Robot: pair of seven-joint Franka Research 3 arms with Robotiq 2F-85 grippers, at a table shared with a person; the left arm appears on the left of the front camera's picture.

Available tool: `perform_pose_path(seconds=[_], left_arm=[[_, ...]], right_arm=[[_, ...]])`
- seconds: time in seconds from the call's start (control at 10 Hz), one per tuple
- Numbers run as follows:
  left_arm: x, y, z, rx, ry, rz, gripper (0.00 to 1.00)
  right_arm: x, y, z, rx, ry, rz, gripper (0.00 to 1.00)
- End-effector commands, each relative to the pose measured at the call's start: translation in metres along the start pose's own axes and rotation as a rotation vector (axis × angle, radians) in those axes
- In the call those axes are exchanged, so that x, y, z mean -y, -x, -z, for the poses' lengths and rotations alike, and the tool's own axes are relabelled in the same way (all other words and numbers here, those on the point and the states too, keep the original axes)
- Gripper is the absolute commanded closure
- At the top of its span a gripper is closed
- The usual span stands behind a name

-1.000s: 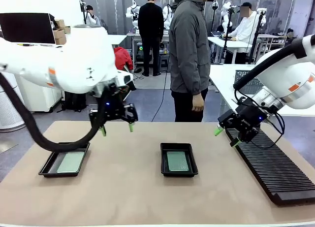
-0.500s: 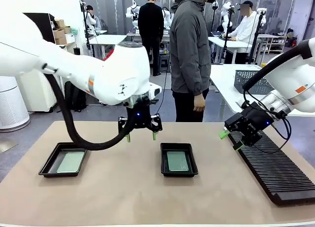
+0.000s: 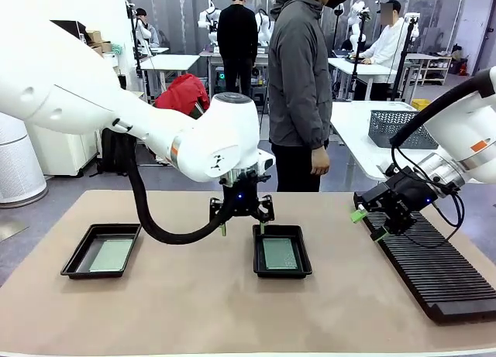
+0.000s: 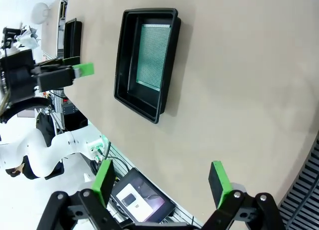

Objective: Inspect and transfer BCBs to ESD trays.
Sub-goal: Pick up the ESD tray and place it on the left side of the table.

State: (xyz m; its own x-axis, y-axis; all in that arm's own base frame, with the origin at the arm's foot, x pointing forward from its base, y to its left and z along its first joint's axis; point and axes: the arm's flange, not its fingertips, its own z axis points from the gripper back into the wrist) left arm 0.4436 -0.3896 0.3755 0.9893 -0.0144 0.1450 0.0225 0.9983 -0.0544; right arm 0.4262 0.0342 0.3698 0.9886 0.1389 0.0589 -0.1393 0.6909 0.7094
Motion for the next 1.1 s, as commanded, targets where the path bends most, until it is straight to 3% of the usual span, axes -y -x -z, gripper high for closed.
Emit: perform_pose_path(seconds=[0.0, 1.0], left_arm=[[0.011, -0.010, 0.014, 0.024, -0.010, 0.030, 0.00], [0.027, -0.027, 0.074, -0.006, -0.030, 0.108, 0.00]], right_arm=[[0.004, 0.002, 0.004, 0.007, -0.058, -0.021, 0.00], [0.000, 0.000, 0.002, -0.002, -0.018, -0.001, 0.00]])
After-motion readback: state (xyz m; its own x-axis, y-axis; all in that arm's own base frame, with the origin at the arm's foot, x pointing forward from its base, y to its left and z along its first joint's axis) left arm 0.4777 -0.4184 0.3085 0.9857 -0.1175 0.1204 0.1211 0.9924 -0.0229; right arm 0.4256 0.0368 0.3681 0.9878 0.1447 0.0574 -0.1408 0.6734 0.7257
